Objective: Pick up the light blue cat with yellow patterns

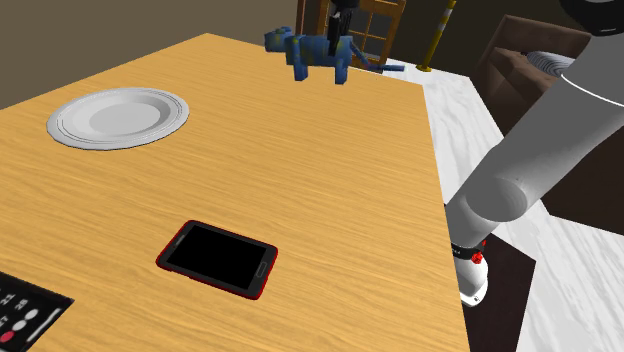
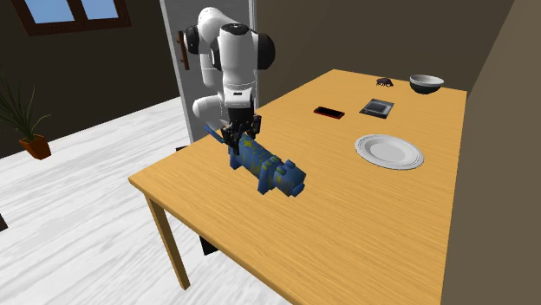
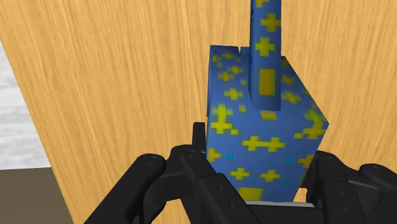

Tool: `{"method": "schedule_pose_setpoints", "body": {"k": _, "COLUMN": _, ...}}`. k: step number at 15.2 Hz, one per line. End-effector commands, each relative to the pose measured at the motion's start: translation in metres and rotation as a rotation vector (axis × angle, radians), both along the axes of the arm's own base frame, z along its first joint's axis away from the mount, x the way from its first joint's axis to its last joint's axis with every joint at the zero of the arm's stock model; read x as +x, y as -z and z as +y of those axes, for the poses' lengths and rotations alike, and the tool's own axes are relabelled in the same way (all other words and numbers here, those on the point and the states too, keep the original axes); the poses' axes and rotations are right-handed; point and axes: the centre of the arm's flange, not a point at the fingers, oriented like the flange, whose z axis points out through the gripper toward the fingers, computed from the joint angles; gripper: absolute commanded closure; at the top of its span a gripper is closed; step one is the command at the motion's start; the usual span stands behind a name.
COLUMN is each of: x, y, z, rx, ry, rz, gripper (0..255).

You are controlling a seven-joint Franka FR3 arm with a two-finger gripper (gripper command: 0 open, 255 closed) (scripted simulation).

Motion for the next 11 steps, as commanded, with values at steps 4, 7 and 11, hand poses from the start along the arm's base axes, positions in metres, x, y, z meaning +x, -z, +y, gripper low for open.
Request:
{"method": "schedule_pose_setpoints", "body": {"k": 4, "x": -0.001, "y": -0.027, "z": 0.000, "rx": 0.000, "ry": 0.000, "rz": -0.001, "gripper": 255}}
{"method": "schedule_pose_setpoints", "body": {"k": 7, "x": -0.001, "y": -0.043, "z": 0.000, "rx": 0.000, "ry": 0.000, "rz": -0.001, "gripper": 255}}
{"method": "schedule_pose_setpoints", "body": {"k": 11, "x": -0.001, "y": -0.054, "z": 0.000, "rx": 0.000, "ry": 0.000, "rz": -0.001, "gripper": 255}}
